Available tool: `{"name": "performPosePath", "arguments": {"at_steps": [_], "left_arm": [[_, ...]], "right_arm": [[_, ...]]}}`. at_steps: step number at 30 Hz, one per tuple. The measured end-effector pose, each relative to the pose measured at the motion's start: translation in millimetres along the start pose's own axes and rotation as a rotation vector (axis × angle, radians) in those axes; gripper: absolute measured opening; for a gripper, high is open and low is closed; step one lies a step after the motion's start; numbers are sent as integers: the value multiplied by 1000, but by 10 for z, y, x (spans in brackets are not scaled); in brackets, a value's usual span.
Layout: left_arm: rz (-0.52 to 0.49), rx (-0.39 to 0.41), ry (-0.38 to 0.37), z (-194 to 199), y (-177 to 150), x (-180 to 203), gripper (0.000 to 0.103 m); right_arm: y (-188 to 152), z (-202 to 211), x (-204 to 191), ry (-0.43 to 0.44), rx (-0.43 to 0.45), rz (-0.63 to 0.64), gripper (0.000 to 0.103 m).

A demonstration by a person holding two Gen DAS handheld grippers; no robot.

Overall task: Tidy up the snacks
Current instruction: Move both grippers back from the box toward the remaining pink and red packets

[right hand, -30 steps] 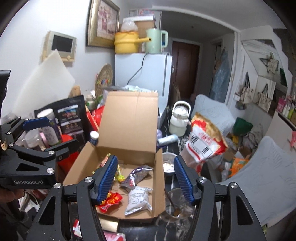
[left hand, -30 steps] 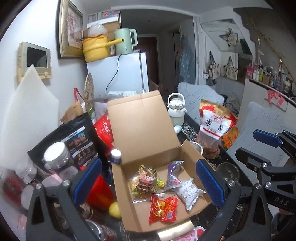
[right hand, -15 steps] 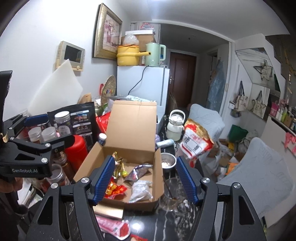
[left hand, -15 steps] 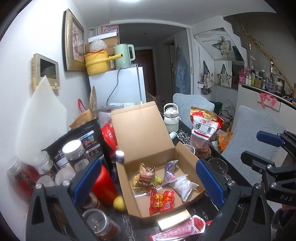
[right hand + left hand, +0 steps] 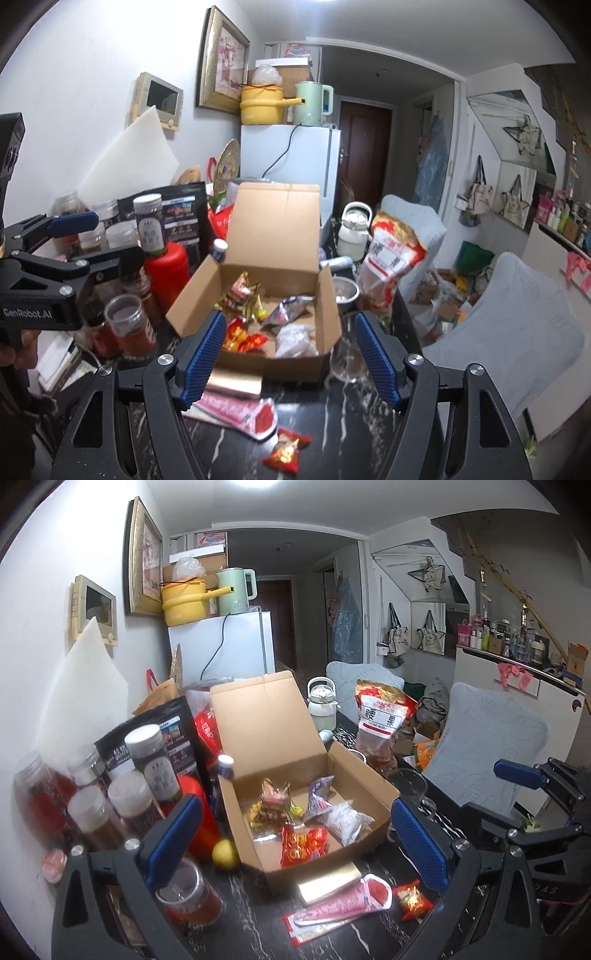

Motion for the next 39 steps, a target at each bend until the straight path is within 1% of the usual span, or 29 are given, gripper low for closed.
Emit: {"name": "performPosePath", "arguments": {"at_steps": [7, 11, 17, 25, 29, 36, 39], "left_arm": [[-38, -24, -35, 76, -273, 73, 103], [-61, -39, -15, 81, -438, 137, 103], [-61, -79, -39, 35, -634, 197, 103], [-57, -141, -106, -91, -916, 308, 103], [-41, -175, -135, -197, -1061, 349, 103], [-30, -218, -159, -390, -1249, 387, 103], [-8, -249, -187, -514, -1345, 378, 103]], "right_arm": [[-357, 8, -72, -4, -46, -27, 72], [-550, -4, -98, 8, -67, -51, 72], [-774, -80, -133, 6, -102, -68, 72], [-1045, -200, -121, -5, -145, -94, 72], [-1184, -289, -55, -6, -171, -132, 72], [-1484, -536, 111, -14, -243, -214, 72], [-1579, -673, 178, -23, -277, -237, 72]]}}
Point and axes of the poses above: each gripper's, at about its wrist camera, not at the fingertips, and z roughly against the way its jaws point, x to its right, y to its top, the point moved 1 cm from there along -z, roughly the way its jaws point, and after that the axes turned 12 degrees about y, right-handed, at the moved point
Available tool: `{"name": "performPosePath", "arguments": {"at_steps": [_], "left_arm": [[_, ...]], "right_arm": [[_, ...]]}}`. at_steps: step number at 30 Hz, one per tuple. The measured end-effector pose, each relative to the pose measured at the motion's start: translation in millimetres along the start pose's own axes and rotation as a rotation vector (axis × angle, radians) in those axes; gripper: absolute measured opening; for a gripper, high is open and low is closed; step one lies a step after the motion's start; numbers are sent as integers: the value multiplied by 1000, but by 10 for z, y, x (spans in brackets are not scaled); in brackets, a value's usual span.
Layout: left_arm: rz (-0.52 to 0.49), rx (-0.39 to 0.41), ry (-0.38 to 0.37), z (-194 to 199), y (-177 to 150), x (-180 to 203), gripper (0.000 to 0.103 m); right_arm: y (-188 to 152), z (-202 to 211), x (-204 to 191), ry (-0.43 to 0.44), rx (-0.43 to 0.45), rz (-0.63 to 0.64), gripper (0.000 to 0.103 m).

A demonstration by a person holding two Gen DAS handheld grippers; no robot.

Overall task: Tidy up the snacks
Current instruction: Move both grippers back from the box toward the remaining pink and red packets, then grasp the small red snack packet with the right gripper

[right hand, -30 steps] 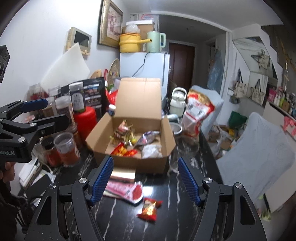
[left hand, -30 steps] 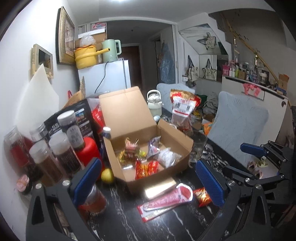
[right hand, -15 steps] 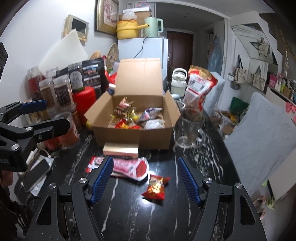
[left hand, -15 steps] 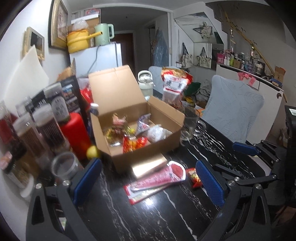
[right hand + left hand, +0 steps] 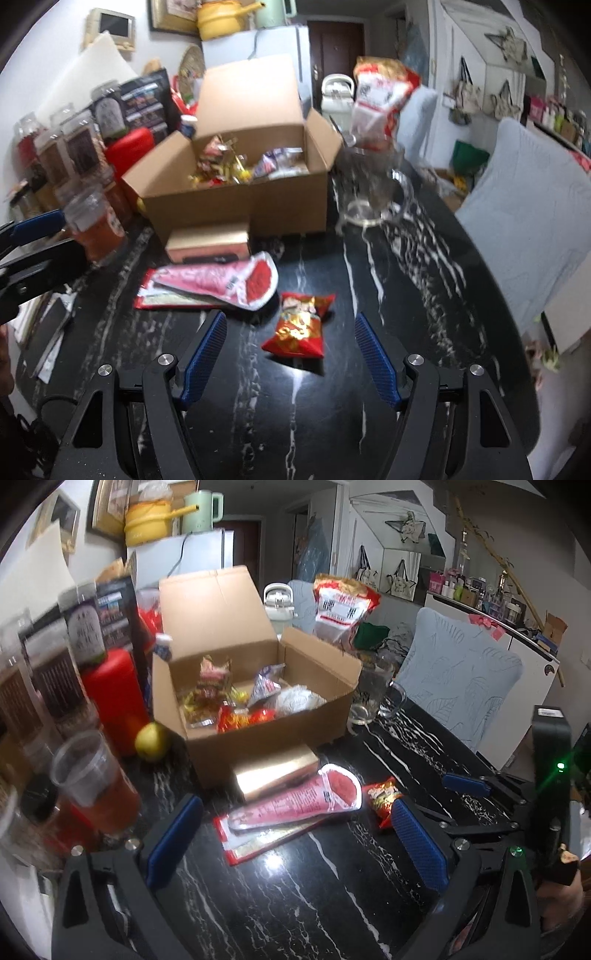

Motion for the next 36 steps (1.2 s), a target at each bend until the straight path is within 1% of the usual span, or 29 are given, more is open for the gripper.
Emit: {"name": "performPosePath", "arguments": {"at_steps": [2, 7, 13, 15, 16, 18, 20, 26, 31, 36], "left_arm": [[17, -16, -18, -73, -41, -28, 103], [49, -54, -25, -288, -128, -95, 103], [52, -104, -28, -544, -192, -134, 103], [48, -110, -31, -615, -192, -134, 103], [43, -111, -31, -654, -187, -131, 103], [30, -117, -31, -726, -171, -111, 103], [21, -123, -41, -790, -165, -94, 103], [-3, -135, -95, -988, -121, -39, 103], [-2, -181, -130, -1202, -121, -28, 103], [-10, -218, -147, -1354, -140, -22, 103]], "right_arm": [[-17, -101, 44, -5, -21, -7, 72], [-23, -328, 137, 0, -58, -13, 72], [-17, -584, 220, 0, -104, -8, 72], [-22, -643, 249, -4, -119, -8, 69], [-24, -677, 265, -5, -129, -10, 67], [-27, -722, 293, -3, -144, -17, 58], [-32, -729, 312, 1, -144, -14, 41], [-36, -689, 375, 26, -149, -11, 40], [-28, -606, 514, 24, -137, -55, 40], [-25, -539, 586, 12, -132, -68, 40]]}}
Point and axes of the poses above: each gripper's, at about its wrist camera, not at the fingertips, and z roughly against the way its jaws point, x to its right, y to its top, the point moved 1 cm from there along -z, roughly the way its jaws point, and after that the axes turned 12 degrees about y, right-handed, at the moved point
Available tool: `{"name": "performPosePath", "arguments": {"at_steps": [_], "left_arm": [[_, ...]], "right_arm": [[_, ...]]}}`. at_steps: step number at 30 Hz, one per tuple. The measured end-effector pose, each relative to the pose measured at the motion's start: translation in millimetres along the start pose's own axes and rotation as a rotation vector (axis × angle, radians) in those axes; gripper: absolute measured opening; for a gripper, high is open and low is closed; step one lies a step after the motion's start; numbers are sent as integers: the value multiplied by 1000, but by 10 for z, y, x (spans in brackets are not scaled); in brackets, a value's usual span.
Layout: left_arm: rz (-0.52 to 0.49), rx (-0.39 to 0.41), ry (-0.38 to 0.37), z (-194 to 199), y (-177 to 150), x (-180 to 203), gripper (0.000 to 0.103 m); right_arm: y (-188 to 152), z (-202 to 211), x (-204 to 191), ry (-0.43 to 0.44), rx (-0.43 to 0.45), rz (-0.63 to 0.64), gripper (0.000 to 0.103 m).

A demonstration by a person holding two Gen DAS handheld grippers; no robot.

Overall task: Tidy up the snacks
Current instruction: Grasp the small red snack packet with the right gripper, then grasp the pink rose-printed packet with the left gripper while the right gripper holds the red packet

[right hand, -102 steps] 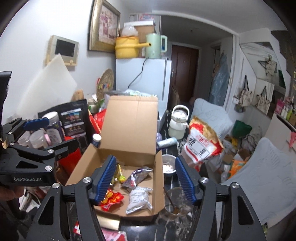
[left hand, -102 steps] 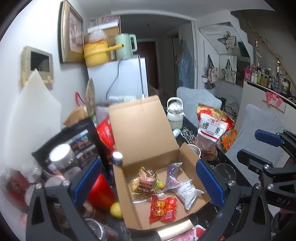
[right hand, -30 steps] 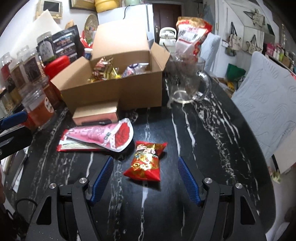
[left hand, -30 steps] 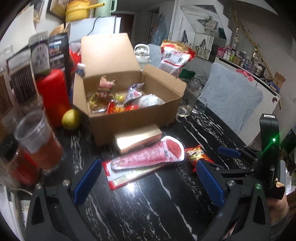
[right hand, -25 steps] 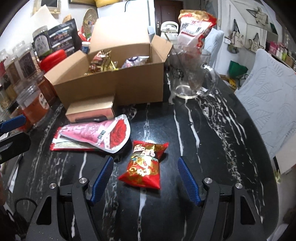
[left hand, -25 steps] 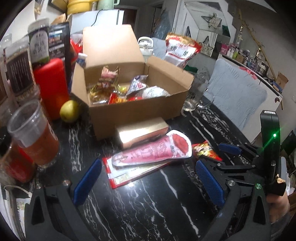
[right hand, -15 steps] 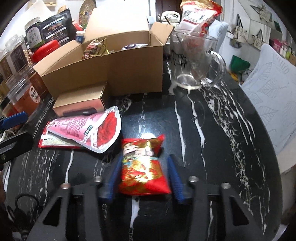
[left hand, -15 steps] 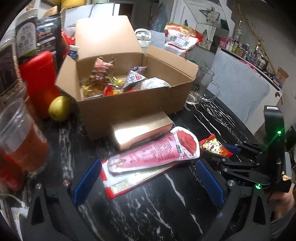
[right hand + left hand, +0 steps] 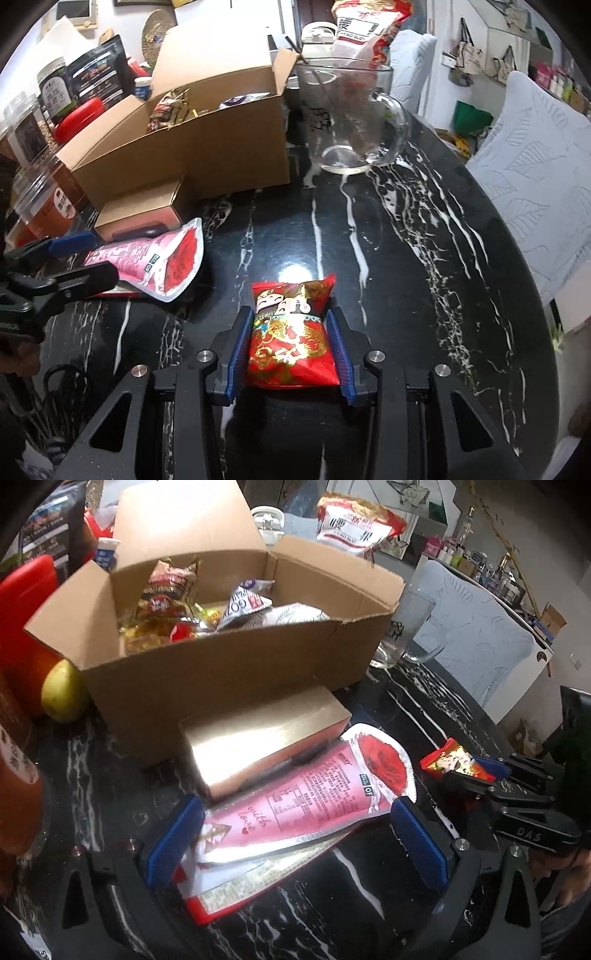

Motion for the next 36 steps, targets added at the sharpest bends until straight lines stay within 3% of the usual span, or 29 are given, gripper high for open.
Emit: {"name": "performPosePath", "arguments": {"at_steps": [5, 17, 25, 28, 32, 33, 36], "left_arm": [[-7, -15, -7, -10, -19, 44, 103], [-57, -32, -101, 164, -191, 359, 103], [-87, 21, -74, 150, -50, 438, 103], [-104, 4, -49, 33, 7, 457, 103], [-123, -26, -51, -78, 33, 493, 99], [-141, -21, -44, -79, 34, 521, 93], [-186, -23, -45, -72, 32, 605, 88]], "right_arm": [[-12, -10, 23, 10, -1, -11, 40], [-49, 16, 48, 29, 3, -29, 40], [-83, 119, 101, 19, 26, -36, 40], [-95, 133, 133, 24, 30, -47, 40], [-98, 134, 159, 23, 30, -50, 39], [-97, 134, 165, 22, 29, -49, 39], [-91, 125, 188, 25, 26, -49, 39]]}}
Point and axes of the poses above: each gripper's, at about its wrist camera, not at the fingertips, and z roughly against the way its jaws point, x to its right, y to its top, the point moved 1 cm from there along -z, roughly the way its jaws point, and after that the axes turned 12 degrees about y, right-handed, at the moved point
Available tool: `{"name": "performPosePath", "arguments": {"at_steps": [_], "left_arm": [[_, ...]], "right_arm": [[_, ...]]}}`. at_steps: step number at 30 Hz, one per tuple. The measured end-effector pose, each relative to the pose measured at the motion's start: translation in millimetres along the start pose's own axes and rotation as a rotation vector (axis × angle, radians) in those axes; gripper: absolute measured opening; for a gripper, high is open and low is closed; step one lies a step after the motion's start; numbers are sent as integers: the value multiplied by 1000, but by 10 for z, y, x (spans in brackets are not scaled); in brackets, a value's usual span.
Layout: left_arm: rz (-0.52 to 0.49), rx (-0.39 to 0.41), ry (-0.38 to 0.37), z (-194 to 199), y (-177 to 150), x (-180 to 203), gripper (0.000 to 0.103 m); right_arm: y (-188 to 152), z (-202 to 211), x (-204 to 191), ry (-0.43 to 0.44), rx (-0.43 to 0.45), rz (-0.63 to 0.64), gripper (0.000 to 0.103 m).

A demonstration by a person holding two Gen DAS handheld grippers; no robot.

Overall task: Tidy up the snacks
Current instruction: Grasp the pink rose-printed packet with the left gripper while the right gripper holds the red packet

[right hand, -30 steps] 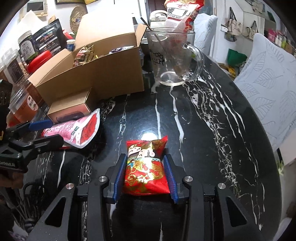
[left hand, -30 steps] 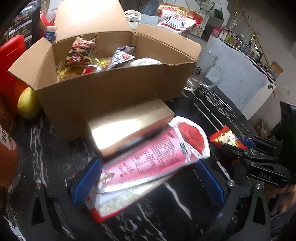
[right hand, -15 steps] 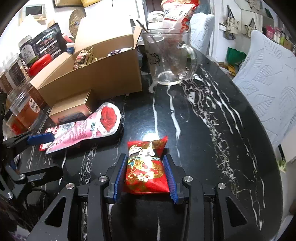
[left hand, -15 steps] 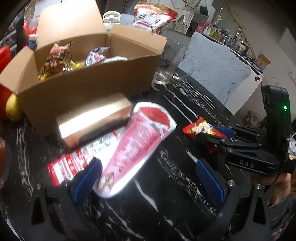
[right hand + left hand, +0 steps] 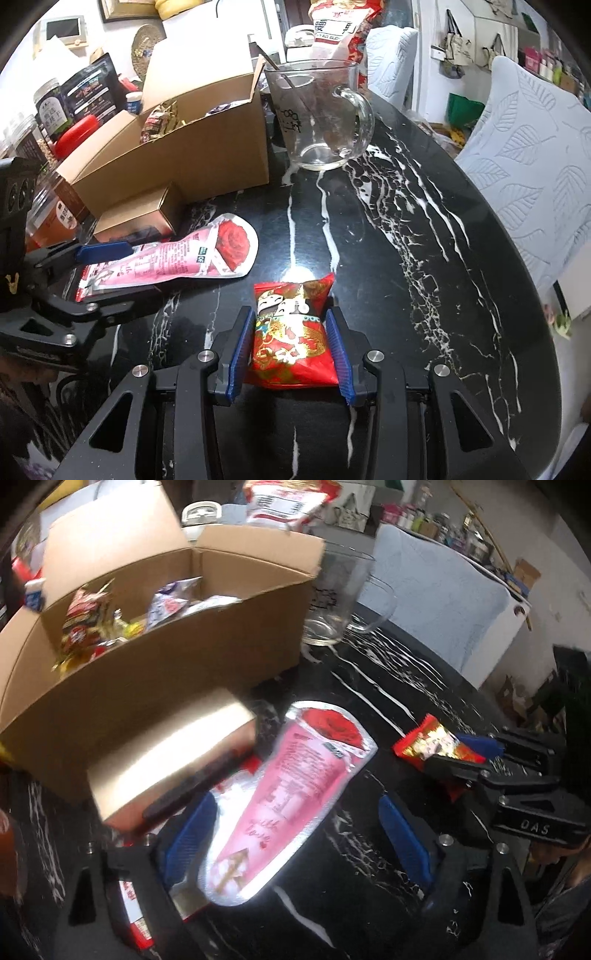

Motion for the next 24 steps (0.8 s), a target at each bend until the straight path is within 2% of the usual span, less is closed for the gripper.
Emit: {"name": "performPosePath", "arguments": {"at_steps": [5, 8, 12, 17, 21, 24], "left_arm": [[-61, -2, 15, 28, -6, 158, 71], [-74, -12, -6, 50, -11, 229, 67], [-31, -31, -53, 47, 3, 263, 67], [36, -43, -35, -30, 65, 261, 67], [17, -73, -5, -149, 136, 353, 67], [-8, -89, 50, -225, 210, 406, 66]], "right_arm": [[4, -14, 45, 13, -3, -10, 39], [-7, -7, 71, 18, -2, -15, 39], [-26, 29, 113, 18, 3, -21, 39], [-59, 90, 148, 24, 15, -32, 39], [-72, 121, 159, 29, 19, -34, 39], [-76, 137, 168, 31, 23, -36, 39]]}}
Point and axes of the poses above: each gripper's, at about its wrist camera, not at the fingertips, and z roughly against the way its jaws point, x to its right, y to its top, the point moved 1 cm from there along -z, roughly the way its jaws point, and after that the axes turned 12 degrees about y, right-handed, at the moved point
